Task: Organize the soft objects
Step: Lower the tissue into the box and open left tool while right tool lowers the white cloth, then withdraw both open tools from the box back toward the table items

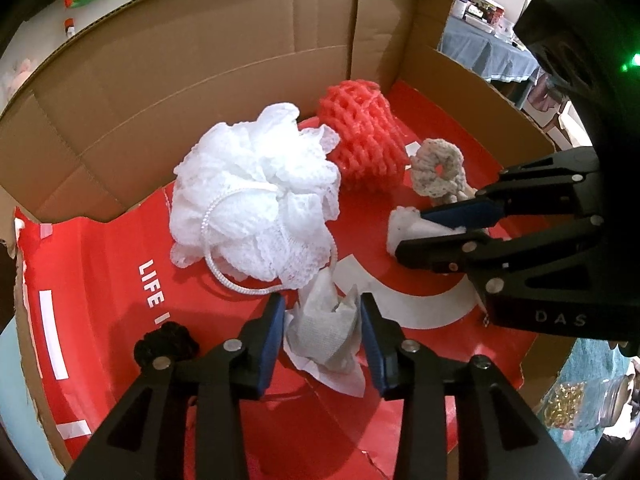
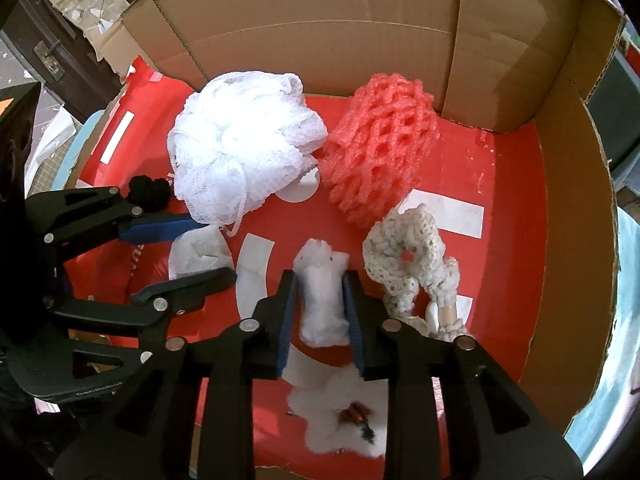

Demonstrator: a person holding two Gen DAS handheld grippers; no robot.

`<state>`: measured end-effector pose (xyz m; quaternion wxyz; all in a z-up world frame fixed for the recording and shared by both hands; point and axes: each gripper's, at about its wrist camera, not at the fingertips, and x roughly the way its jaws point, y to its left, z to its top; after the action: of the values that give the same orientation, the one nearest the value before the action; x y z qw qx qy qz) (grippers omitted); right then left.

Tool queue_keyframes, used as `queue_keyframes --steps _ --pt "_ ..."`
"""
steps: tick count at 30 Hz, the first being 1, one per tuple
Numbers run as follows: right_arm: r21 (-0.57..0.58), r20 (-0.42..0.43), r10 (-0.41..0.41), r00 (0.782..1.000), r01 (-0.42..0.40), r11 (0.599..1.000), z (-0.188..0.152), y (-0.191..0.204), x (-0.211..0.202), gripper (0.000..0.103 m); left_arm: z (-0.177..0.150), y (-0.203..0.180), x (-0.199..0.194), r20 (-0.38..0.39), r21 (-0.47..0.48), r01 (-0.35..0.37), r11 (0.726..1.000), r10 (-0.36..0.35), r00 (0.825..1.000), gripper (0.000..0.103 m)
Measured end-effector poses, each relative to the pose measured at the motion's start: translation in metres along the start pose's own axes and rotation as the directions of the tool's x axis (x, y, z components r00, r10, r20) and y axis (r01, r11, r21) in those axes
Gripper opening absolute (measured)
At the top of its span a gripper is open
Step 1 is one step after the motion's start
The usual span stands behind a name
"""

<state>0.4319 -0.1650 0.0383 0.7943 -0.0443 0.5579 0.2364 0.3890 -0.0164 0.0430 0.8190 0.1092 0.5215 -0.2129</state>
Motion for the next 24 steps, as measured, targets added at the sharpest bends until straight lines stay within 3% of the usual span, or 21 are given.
queue_keyframes --steps 8,14,16,18,24 --pt "0.003 0.023 -0.027 0.999 0.026 1.0 -0.006 0.008 -0.013 0.025 -0.005 -0.003 -0.022 0.049 -0.014 -0.011 1.0 0.012 0.999 0.056" --pt "0.025 0.063 -0.058 0.996 0.057 0.998 -0.015 0.016 -0.042 0.025 -0.018 -0.008 -0.063 0.122 -0.024 -0.044 0.999 0.046 0.991 0.068" --pt "0.034 0.083 -0.06 0.995 0.057 0.998 -0.018 0.016 -0.051 0.033 -0.024 -0.01 -0.081 0.16 -0.032 -0.05 0.998 0.054 0.986 0.075" --pt "0.04 0.123 -0.066 0.99 0.062 0.997 -0.024 0.018 -0.067 0.08 -0.031 -0.013 -0.103 0.205 -0.05 -0.054 0.997 0.063 0.977 0.079" --pt "0.04 0.261 -0.111 0.959 0.104 0.994 -0.052 0.032 -0.125 0.082 -0.052 -0.031 -0.154 0.319 -0.08 -0.048 0.996 0.071 0.945 0.093"
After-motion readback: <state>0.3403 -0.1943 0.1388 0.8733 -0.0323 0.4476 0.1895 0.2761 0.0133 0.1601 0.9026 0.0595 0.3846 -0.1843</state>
